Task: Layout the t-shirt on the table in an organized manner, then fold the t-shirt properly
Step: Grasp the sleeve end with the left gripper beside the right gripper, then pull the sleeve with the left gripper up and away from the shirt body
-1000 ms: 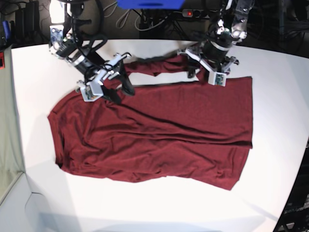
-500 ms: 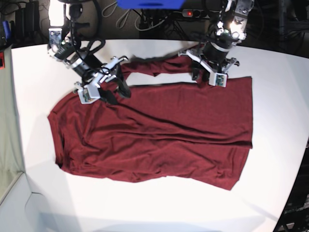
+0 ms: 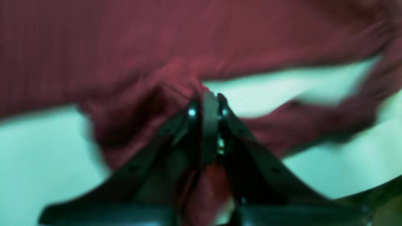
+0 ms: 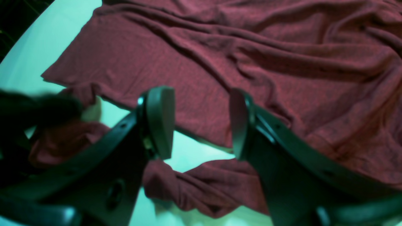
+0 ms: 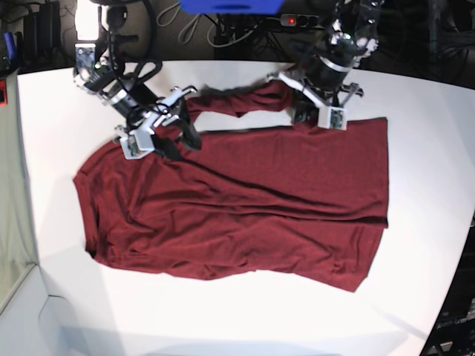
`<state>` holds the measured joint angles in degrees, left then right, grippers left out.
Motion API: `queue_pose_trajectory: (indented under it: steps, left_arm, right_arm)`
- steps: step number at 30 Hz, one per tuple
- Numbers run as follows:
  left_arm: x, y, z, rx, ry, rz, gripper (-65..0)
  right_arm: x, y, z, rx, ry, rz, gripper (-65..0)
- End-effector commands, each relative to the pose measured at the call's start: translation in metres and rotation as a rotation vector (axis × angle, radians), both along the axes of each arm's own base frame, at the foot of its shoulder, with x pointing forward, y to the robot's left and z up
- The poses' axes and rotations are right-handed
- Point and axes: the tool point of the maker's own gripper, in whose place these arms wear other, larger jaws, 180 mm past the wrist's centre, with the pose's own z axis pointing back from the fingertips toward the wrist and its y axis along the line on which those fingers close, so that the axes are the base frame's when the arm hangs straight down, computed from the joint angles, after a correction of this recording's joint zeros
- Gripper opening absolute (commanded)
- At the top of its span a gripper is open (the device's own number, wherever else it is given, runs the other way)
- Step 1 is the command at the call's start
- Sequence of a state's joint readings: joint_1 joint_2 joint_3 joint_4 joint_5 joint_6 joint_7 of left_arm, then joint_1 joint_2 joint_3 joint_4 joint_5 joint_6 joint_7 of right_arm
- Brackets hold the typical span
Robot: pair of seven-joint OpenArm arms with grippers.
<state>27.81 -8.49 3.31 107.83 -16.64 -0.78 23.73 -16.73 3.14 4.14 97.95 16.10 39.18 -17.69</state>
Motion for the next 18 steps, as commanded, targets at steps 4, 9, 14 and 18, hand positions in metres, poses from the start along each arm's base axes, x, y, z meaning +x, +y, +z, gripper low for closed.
queue_pose_trajectory:
  steps: [4, 9, 14, 18]
  left_arm:
    - [0.010, 0.036, 0.052, 0.006, -0.149, 0.135, -64.9]
    - [0.005, 0.090, 0.055, -0.075, -0.141, 0.322, -64.9]
    - [-0.015, 0.134, 0.048, -0.205, -0.105, 0.486, -64.9]
    - [-0.031, 0.141, 0.017, -0.282, -0.014, 0.549, -64.9]
  right_arm:
    - [0.006, 0.001, 0.016, 0.031, -0.056, 0.005, -36.1]
    - [0.006, 0.001, 0.016, 0.031, -0.056, 0.005, -36.1]
    - [0.006, 0.001, 0.016, 0.031, -0.056, 0.005, -36.1]
    - [0.005, 0.003, 0.016, 0.034, -0.056, 0.008, -36.1]
